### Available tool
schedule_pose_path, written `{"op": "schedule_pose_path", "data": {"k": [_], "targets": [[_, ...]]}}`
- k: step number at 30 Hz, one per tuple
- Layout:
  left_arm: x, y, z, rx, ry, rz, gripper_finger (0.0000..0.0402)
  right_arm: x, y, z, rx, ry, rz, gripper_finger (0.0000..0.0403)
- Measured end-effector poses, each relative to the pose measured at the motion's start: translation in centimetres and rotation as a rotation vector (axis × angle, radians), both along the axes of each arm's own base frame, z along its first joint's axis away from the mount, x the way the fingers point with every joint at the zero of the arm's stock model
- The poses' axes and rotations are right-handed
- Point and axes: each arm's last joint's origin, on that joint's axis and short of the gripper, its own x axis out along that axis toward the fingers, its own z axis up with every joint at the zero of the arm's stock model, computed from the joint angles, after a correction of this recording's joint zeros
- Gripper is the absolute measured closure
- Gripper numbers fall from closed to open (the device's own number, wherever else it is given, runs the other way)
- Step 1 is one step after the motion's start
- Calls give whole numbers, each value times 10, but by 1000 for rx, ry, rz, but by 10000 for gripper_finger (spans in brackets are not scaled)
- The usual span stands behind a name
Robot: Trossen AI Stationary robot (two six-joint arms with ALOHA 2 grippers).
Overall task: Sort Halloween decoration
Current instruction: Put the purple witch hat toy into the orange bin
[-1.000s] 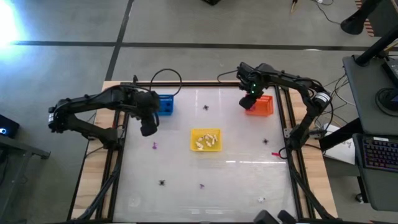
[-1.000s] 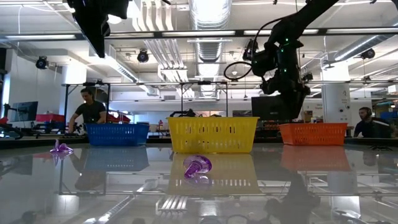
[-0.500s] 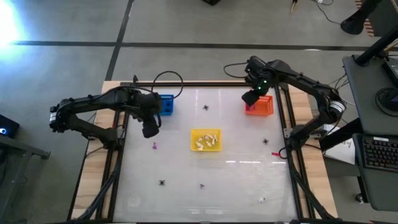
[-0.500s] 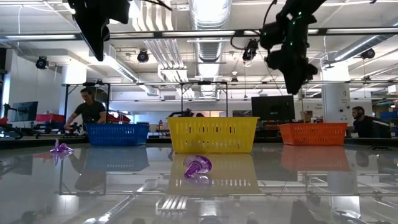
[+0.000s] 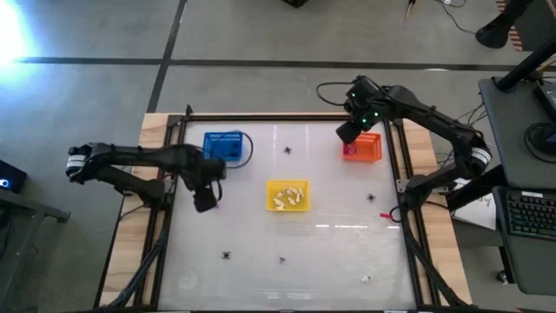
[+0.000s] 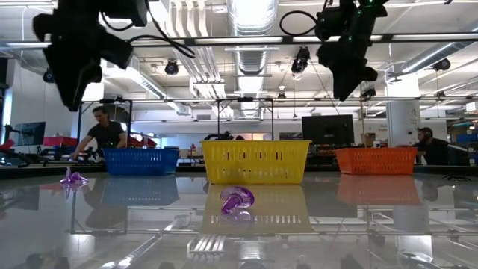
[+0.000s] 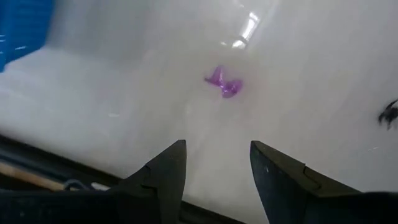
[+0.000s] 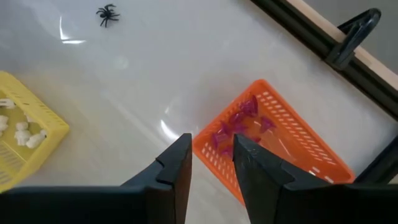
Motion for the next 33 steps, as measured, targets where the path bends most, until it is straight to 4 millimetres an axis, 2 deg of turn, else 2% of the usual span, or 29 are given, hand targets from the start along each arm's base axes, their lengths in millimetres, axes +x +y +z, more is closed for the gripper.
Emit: {"op": "schedule_pose_path", "data": {"k": [5, 9, 19, 23, 33], "targets": [[2, -17, -23, 3, -54, -152, 240, 2, -2, -3, 14, 6, 0, 292], [6, -25, -36, 2, -111, -204, 240, 2, -2, -3, 16, 5, 0, 297], [2, -27, -69, -14, -143, -225, 240, 2, -1, -3, 22, 2, -17, 296], [3, -27, -74, -10, -177, -240, 240, 2, -1, -3, 22, 2, -17, 299], [-4, -26, -85, -6, -141, -271, 240, 2, -1, -3, 24, 0, -24, 303]]}}
